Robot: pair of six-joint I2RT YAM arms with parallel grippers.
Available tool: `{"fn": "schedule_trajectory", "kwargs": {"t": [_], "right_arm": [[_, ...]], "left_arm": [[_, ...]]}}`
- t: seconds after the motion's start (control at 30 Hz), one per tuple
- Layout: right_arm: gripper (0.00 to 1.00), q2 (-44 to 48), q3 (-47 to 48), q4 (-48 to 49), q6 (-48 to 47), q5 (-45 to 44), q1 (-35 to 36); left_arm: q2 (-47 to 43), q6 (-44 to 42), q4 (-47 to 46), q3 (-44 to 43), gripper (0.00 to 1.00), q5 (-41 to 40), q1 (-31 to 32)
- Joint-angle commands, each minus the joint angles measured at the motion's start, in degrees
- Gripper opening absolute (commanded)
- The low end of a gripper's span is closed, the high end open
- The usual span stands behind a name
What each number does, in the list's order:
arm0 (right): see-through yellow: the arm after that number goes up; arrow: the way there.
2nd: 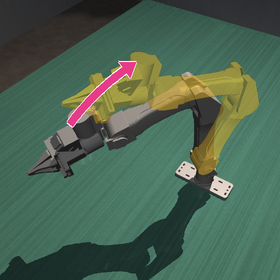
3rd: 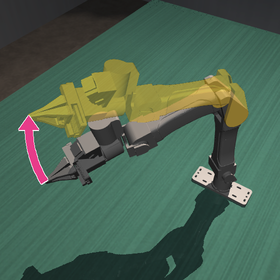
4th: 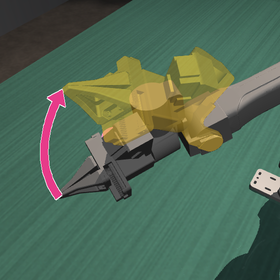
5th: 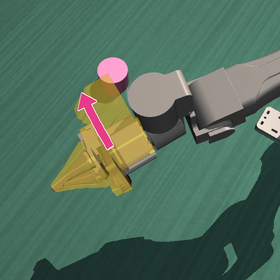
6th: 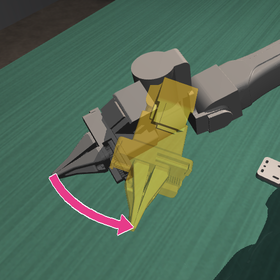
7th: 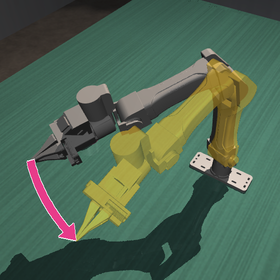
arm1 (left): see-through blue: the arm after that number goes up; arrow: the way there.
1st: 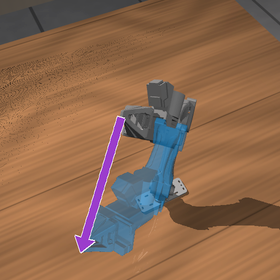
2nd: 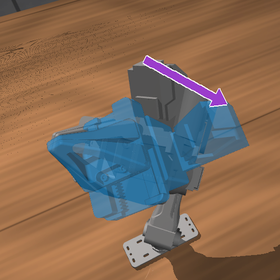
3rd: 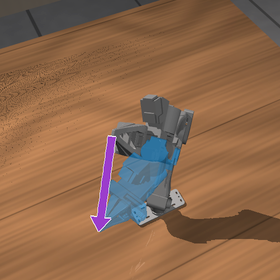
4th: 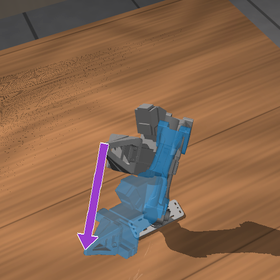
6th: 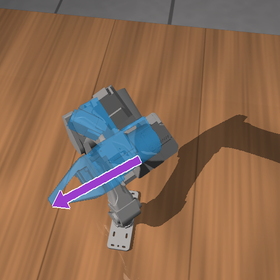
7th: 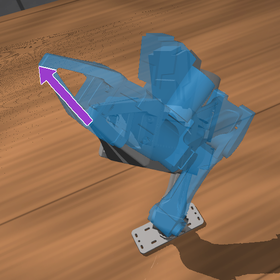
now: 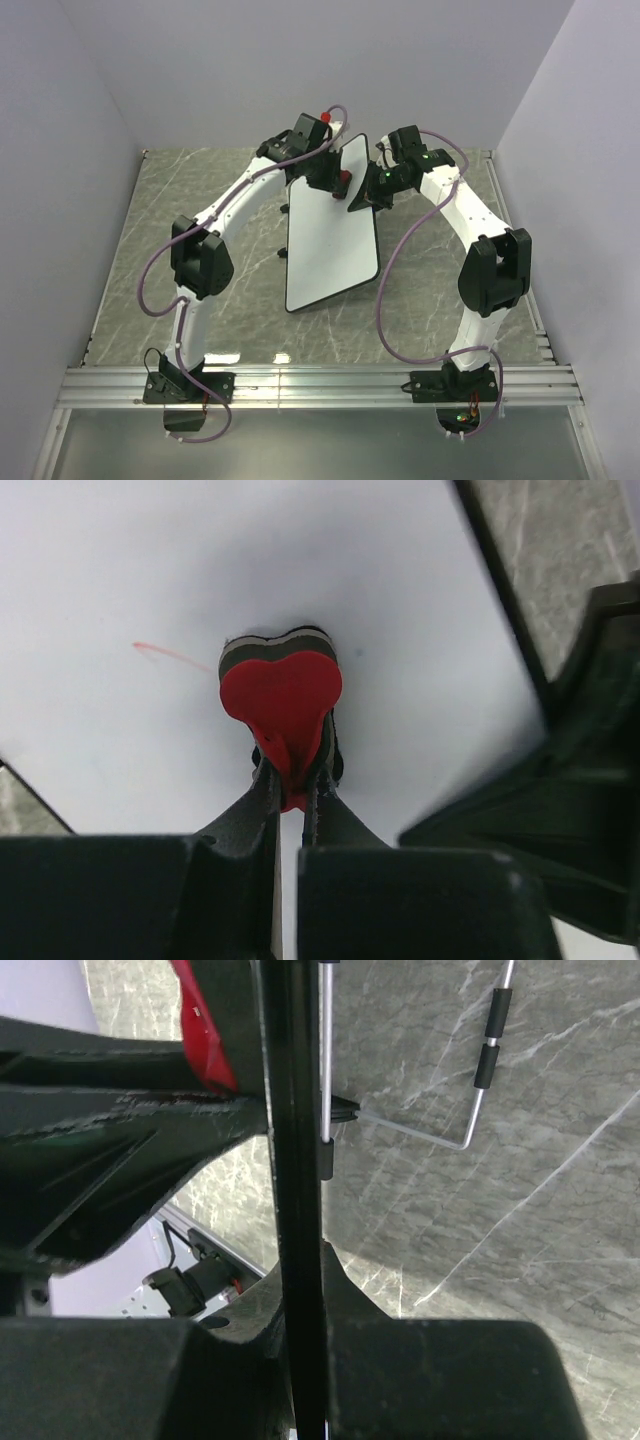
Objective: Erase the whiteboard
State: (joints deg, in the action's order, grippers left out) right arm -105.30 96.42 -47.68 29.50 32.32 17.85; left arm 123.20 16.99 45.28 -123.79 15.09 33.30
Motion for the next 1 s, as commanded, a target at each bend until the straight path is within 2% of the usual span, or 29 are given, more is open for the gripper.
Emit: {"fn": "schedule_trajectory", "kwargs": {"t": [0.0,0.17,0.3,0.47,0.7,0.8,0.9,0.97], "right_arm": [[0.00,-2.6,-1.7,-1.4,-6.4,-1.9,4.0],[0.00,-1.2,-3.1,-1.0,-6.1,-2.0,4.2],[0.00,-0.4,-3.4,-1.9,-6.7,-3.0,4.2],[0.00,0.3,-4.4,-2.0,-6.9,-3.2,4.1],[0.00,-1.1,-4.2,-0.9,-5.9,-2.2,4.2],[0.00,-1.9,-3.0,-1.0,-5.9,-2.2,4.4],[0.00,-2.8,-1.2,-1.8,-6.0,-2.6,4.4],[0.00,-3.3,0.2,-2.2,-5.9,-2.7,4.3]], "left_arm": [[1.9,3.7,-1.2,-2.5,0.00,2.3,1.4],[6.2,6.3,-4.9,-4.5,0.00,0.6,-2.8],[12.1,6.6,-3.9,-7.3,0.00,0.4,-8.1],[15.3,4.8,-2.8,-4.8,0.00,0.5,-9.7],[9.9,2.1,-4.9,-2.0,0.00,5.7,-6.7],[6.5,1.0,-4.4,-0.7,0.00,5.4,-4.4],[1.2,0.2,-4.1,5.0,0.00,3.0,-2.3],[-3.6,0.1,-4.0,11.9,0.00,1.1,-1.3]]}}
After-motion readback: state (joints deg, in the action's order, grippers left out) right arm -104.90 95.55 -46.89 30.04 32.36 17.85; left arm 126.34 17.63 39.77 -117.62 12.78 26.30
